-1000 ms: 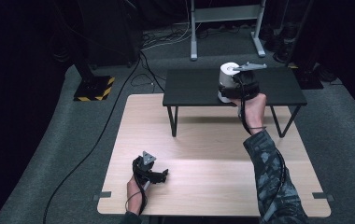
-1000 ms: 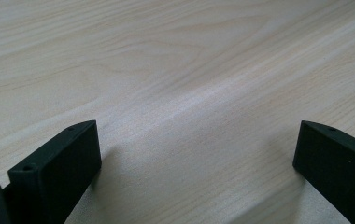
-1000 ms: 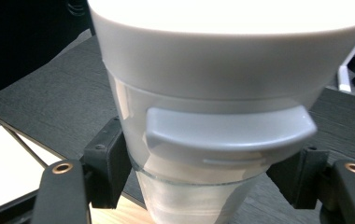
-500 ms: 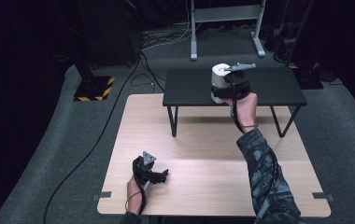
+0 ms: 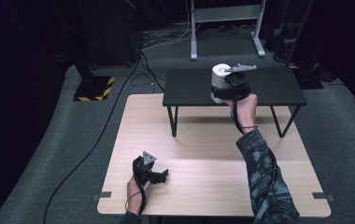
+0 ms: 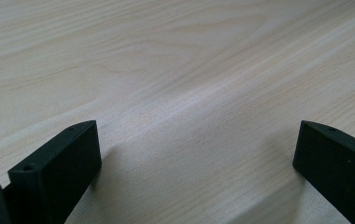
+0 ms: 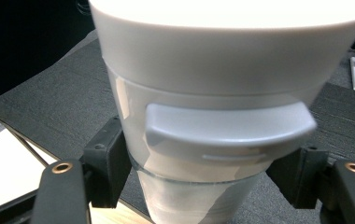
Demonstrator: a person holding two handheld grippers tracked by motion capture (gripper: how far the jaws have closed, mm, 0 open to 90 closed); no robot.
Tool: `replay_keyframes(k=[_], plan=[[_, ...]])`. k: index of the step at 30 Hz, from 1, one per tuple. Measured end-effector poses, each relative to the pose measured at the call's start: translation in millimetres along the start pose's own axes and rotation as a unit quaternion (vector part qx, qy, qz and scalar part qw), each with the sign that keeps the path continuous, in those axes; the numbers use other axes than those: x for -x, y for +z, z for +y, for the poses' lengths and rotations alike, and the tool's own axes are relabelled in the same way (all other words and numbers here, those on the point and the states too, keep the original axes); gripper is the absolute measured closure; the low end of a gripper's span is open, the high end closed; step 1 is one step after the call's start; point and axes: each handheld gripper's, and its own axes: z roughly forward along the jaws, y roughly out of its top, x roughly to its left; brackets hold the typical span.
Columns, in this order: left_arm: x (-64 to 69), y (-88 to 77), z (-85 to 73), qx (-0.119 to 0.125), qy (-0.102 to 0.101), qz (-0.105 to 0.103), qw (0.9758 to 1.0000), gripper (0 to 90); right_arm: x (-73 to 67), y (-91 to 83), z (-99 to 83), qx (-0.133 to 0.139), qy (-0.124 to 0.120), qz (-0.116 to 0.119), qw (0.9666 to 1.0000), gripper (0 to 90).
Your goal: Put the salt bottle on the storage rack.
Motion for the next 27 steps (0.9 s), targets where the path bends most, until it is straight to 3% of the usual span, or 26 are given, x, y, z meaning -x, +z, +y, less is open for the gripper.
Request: replay_keyframes(k=[3, 4, 5, 6, 9, 11, 14, 17, 21, 23, 27], plan=[[0.0, 0.0, 0.0, 0.0, 0.0, 0.0, 1.0, 0.5, 1.2, -0.1, 0.6, -0.001, -0.003, 0.003, 1.0, 29.2], [0.0, 0.0, 0.0, 0.0, 0.0, 0.0, 1.0, 0.5, -7.5, 0.0, 1.0, -0.007, -0.018, -0.021, 0.9996, 1.2], [0.0, 0.0, 0.0, 0.0, 0.0, 0.0, 1.0, 0.5, -7.5, 0.0, 1.0, -0.007, -0.018, -0.021, 0.9996, 1.2], [0.0, -0.1, 0.0, 0.0, 0.0, 0.0, 1.0, 0.5, -24.5, -5.3, -1.7, -0.017, -0.055, -0.06, 0.9965, 0.0], [0.0, 0.0, 0.0, 0.0, 0.0, 0.0, 1.0, 0.5, -23.6, -22.7, -19.8, -0.002, -0.048, -0.058, 0.9971, 0.0], [0.1, 0.0, 0.0, 0.0, 0.0, 0.0, 1.0, 0.5, -18.7, -33.7, -29.1, -0.011, -0.046, -0.05, 0.9976, 0.0], [0.1, 0.0, 0.0, 0.0, 0.0, 0.0, 1.0, 0.5, -14.2, -50.3, -51.8, -0.022, -0.04, -0.063, 0.997, 0.0], [0.1, 0.0, 0.0, 0.0, 0.0, 0.0, 1.0, 0.5, -14.8, -60.9, -77.7, -0.036, -0.033, -0.095, 0.9943, 0.0], [0.3, 0.1, -0.1, 0.0, -0.001, 0.002, 1.0, 0.5, -3.5, -73.1, -126.7, -0.063, 0.007, -0.122, 0.9905, 0.0], [0.5, 0.1, -0.2, 0.001, -0.002, 0.002, 1.0, 0.5, 8.0, -78.6, -154.7, -0.075, 0.035, -0.122, 0.9891, 0.0], [0.6, 0.1, -0.1, 0.001, -0.002, 0.002, 1.0, 0.5, 22.4, -84.7, -203.4, -0.097, 0.079, -0.137, 0.9826, 0.0]])
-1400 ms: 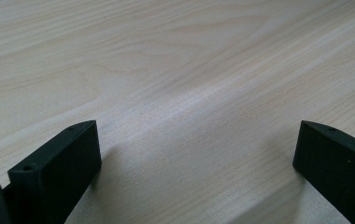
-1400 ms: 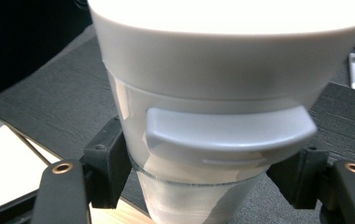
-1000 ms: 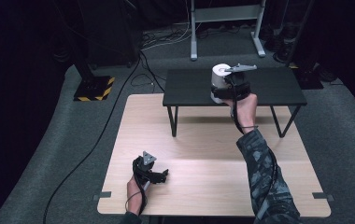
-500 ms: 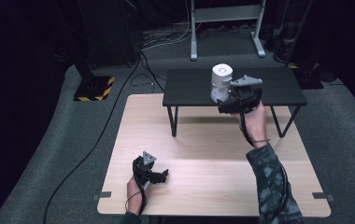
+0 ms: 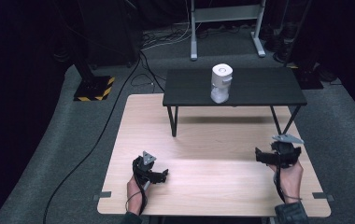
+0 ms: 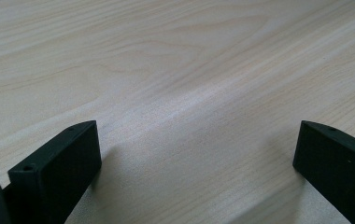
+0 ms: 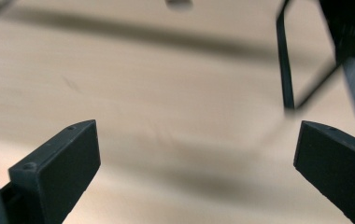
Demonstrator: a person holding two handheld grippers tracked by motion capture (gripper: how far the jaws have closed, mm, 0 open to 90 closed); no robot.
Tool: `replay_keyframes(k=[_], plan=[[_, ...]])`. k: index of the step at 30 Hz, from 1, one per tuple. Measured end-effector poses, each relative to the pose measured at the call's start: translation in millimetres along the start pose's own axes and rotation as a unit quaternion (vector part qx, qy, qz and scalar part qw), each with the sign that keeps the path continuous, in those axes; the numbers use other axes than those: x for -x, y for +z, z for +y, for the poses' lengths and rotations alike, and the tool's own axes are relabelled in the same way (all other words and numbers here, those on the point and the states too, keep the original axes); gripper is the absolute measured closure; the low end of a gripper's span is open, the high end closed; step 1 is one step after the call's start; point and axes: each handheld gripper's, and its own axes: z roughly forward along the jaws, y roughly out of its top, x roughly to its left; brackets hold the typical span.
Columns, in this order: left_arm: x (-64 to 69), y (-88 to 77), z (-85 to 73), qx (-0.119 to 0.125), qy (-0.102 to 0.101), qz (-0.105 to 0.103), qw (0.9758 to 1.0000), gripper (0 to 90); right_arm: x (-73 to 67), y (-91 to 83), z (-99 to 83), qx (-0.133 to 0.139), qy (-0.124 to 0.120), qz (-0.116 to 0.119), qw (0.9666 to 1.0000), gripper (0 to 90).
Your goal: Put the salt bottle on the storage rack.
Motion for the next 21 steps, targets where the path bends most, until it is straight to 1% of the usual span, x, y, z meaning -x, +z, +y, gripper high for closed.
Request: replay_keyframes(k=[1, 3, 5, 6, 7, 9, 12, 13, 14, 16, 20, 21], plan=[[0.2, 0.0, -0.1, 0.0, 0.0, 0.0, 1.0, 0.5, 1.5, 1.7, -9.8, -0.008, 0.009, -0.011, 0.9999, 0.0], [0.4, 0.0, -0.1, 0.0, -0.001, 0.002, 1.0, 0.5, 6.3, 5.0, -25.9, -0.026, 0.023, -0.022, 0.9992, 0.0], [0.7, 0.0, -0.2, 0.0, -0.001, 0.002, 1.0, 0.4, 12.3, 7.5, -39.8, -0.041, 0.039, -0.025, 0.9981, 0.0], [0.8, -0.1, -0.2, 0.0, -0.002, 0.003, 1.0, 0.5, 14.1, 8.7, -45.4, -0.048, 0.044, -0.03, 0.9974, 0.0], [0.7, 0.0, -0.2, 0.0, -0.002, 0.002, 1.0, 0.5, 15.3, 9.2, -51.3, -0.051, 0.053, -0.035, 0.9966, 0.0], [0.8, 0.0, -0.2, 0.0, -0.002, 0.002, 1.0, 0.5, 20.2, 9.6, -62.2, -0.054, 0.069, -0.032, 0.9956, 0.0], [0.8, 0.0, -0.2, 0.0, -0.002, 0.003, 1.0, 0.4, 21.1, 11.7, -70.7, -0.061, 0.07, -0.034, 0.9952, 0.0], [0.7, 0.0, -0.2, 0.0, -0.002, 0.002, 1.0, 0.5, 18.3, 11.0, -74.7, -0.054, 0.068, -0.04, 0.9954, 0.0], [0.7, 0.0, -0.2, 0.001, -0.002, 0.002, 1.0, 0.4, 16.9, 10.0, -78.2, -0.048, 0.069, -0.041, 0.9956, 0.0], [0.9, -0.1, -0.3, 0.001, -0.002, 0.003, 1.0, 0.4, 16.4, 9.2, -86.3, -0.031, 0.074, -0.038, 0.9961, 0.0], [0.8, -0.1, -0.3, 0.001, -0.002, 0.003, 1.0, 0.4, 15.0, 8.8, -88.1, -0.028, 0.071, -0.034, 0.9965, 0.0], [0.8, 0.0, -0.3, 0.001, -0.002, 0.002, 1.0, 0.4, 15.3, 9.3, -87.8, -0.028, 0.067, -0.032, 0.9969, 0.0]])
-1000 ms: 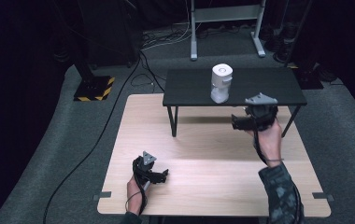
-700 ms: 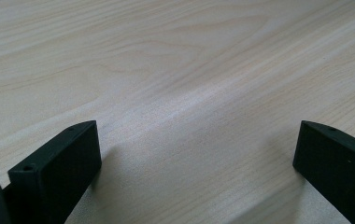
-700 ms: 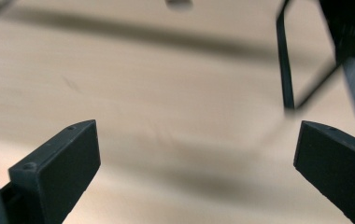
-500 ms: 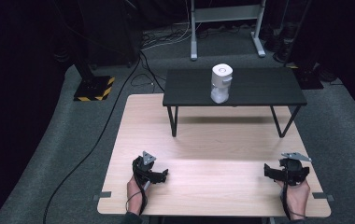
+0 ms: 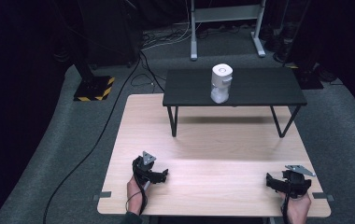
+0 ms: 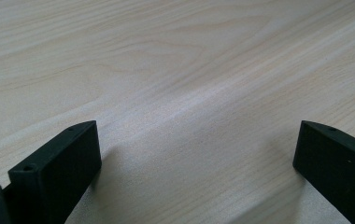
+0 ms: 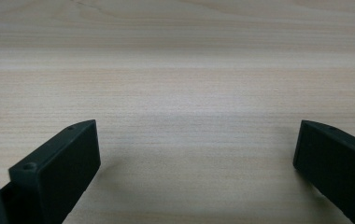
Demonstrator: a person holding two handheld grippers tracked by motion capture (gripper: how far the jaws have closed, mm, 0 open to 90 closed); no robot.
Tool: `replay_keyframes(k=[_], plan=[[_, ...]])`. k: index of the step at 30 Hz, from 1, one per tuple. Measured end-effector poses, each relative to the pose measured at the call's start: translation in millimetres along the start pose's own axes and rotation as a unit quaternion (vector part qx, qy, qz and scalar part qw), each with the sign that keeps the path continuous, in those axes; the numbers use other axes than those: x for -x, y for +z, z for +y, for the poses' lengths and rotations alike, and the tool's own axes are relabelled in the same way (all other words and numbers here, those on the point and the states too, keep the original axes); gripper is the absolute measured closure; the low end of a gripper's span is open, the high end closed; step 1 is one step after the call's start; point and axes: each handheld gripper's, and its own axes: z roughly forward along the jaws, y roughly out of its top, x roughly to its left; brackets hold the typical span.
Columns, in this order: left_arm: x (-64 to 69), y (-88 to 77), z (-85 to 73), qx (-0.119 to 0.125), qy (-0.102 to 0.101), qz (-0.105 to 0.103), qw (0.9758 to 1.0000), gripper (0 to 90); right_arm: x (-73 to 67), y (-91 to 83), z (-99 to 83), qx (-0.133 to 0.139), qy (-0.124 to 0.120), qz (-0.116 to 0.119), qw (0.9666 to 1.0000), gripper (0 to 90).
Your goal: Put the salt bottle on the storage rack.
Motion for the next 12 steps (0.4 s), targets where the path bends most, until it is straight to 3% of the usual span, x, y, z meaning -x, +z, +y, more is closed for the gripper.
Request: replay_keyframes(k=[5, 12], plan=[[0.0, 0.0, -0.1, 0.0, 0.0, 0.0, 1.0, 0.4, -5.7, 1.6, 2.3, -0.007, -0.022, -0.006, 0.9997, 0.0], [-0.2, 0.1, 0.0, 0.0, -0.001, 0.0, 1.0, 0.4, -4.2, 1.8, 2.3, -0.006, -0.03, 0.002, 0.9995, 0.0]])
